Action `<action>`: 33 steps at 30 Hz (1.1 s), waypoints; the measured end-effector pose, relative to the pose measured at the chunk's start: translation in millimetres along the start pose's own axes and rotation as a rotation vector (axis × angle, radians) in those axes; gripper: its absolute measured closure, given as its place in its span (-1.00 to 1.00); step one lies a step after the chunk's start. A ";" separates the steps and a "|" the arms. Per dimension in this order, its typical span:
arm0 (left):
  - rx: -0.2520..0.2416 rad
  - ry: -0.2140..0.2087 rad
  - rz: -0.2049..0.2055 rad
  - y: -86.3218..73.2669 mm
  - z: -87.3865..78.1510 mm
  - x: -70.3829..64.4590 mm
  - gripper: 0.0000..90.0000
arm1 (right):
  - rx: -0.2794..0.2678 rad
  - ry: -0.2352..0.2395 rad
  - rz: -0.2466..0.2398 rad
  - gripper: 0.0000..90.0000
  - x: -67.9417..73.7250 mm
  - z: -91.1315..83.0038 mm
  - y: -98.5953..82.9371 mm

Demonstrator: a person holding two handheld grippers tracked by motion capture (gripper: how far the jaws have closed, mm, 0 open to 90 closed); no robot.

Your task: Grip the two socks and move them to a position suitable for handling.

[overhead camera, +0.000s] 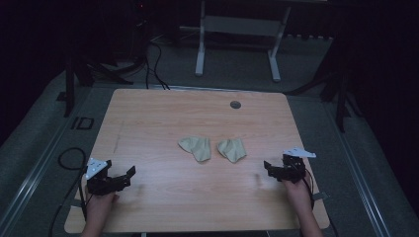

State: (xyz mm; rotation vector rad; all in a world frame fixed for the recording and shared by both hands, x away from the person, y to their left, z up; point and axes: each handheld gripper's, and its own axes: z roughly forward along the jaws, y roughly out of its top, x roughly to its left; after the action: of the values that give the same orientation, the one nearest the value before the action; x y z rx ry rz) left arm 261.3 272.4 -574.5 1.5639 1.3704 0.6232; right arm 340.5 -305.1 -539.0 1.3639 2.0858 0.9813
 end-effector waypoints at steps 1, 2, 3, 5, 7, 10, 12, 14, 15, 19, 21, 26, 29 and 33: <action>0.011 -0.004 0.002 -0.2 0.7 -0.8 -0.98 | 0.007 0.008 -0.009 -0.70 3.0 2.2 3.1; 0.022 -0.010 0.004 -0.2 1.4 -1.7 -0.98 | 0.008 0.015 -0.011 -0.70 6.1 4.2 5.9; 0.022 -0.010 0.004 -0.2 1.4 -1.7 -0.98 | 0.008 0.015 -0.011 -0.70 6.1 4.2 5.9; 0.035 -0.037 0.006 0.3 2.1 -5.1 -0.98 | 0.016 0.008 -0.018 -0.70 15.6 11.3 14.1; 0.037 -0.040 0.028 1.2 2.0 -8.2 -0.98 | 0.016 0.044 -0.021 -0.70 21.8 15.5 20.0; 0.038 -0.036 0.055 1.9 1.8 -12.0 -0.98 | 0.016 0.094 -0.005 -0.70 31.9 22.3 30.0; 0.040 -0.040 0.064 2.4 1.1 -13.1 -0.98 | 0.017 0.130 -0.003 -0.67 38.8 27.0 37.4; 0.043 -0.039 0.056 3.0 0.6 -13.6 -0.98 | 0.015 0.131 -0.016 -0.60 44.9 31.8 45.0; 0.042 -0.044 0.049 3.1 0.4 -13.5 -0.98 | 0.013 0.132 -0.018 -0.56 47.5 34.3 48.9; 0.048 -0.043 0.057 2.9 0.8 -13.3 -0.98 | 0.032 0.141 -0.058 -0.48 59.4 48.2 62.3; 0.050 -0.041 0.059 2.9 0.8 -13.2 -0.98 | 0.046 0.142 -0.068 -0.47 64.3 56.1 67.0; 0.051 -0.044 0.062 2.6 1.2 -12.6 -0.98 | 0.073 0.160 -0.093 -0.40 76.9 73.1 75.4; 0.039 -0.037 0.057 3.0 0.5 -12.5 -0.97 | 0.086 0.163 -0.098 -0.40 82.7 82.8 78.6; 0.033 -0.035 0.050 3.0 -0.4 -11.7 -0.98 | 0.107 0.157 -0.113 -0.40 90.2 95.4 80.2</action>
State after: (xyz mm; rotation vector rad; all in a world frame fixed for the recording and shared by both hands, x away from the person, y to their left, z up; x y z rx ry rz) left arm 259.5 261.6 -569.4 1.6323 1.3248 0.6038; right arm 418.1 -172.3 -537.9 1.2394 2.3346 0.9699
